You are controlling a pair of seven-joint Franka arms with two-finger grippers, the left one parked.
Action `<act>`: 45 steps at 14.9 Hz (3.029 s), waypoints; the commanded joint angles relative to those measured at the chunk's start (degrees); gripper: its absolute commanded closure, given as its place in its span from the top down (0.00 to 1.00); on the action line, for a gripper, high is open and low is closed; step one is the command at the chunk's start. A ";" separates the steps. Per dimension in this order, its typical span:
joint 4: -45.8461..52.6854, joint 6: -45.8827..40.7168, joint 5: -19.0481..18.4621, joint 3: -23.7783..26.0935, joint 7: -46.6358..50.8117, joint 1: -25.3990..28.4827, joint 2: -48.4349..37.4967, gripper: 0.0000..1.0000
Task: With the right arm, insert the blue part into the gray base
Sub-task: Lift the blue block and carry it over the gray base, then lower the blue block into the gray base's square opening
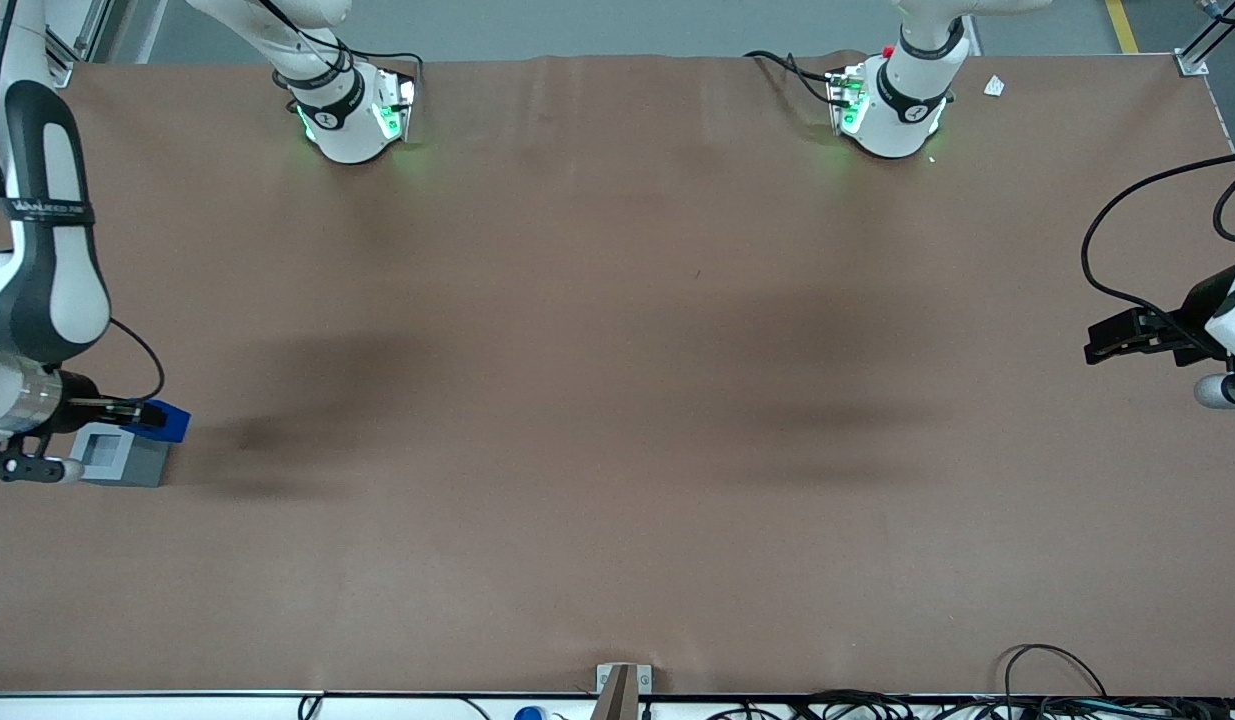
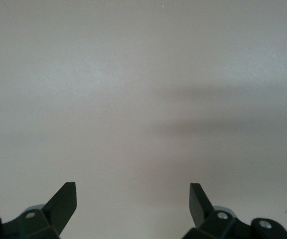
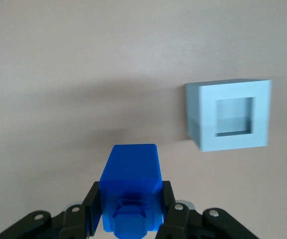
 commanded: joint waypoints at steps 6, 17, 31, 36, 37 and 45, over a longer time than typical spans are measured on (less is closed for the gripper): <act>5.06 -0.24 -1.29 1.00 -3.96 -5.43 2.42 0.15; 15.08 -0.68 -1.20 1.00 -7.64 -7.72 11.74 0.11; 16.40 -0.42 -0.85 1.09 -14.32 -10.00 14.47 0.10; 16.32 -0.33 -0.76 1.09 -14.51 -10.00 14.73 0.10; 16.32 -0.42 -0.67 1.09 -14.51 -10.09 14.91 0.10; 16.05 -0.42 -0.58 1.09 -14.51 -10.18 15.09 0.10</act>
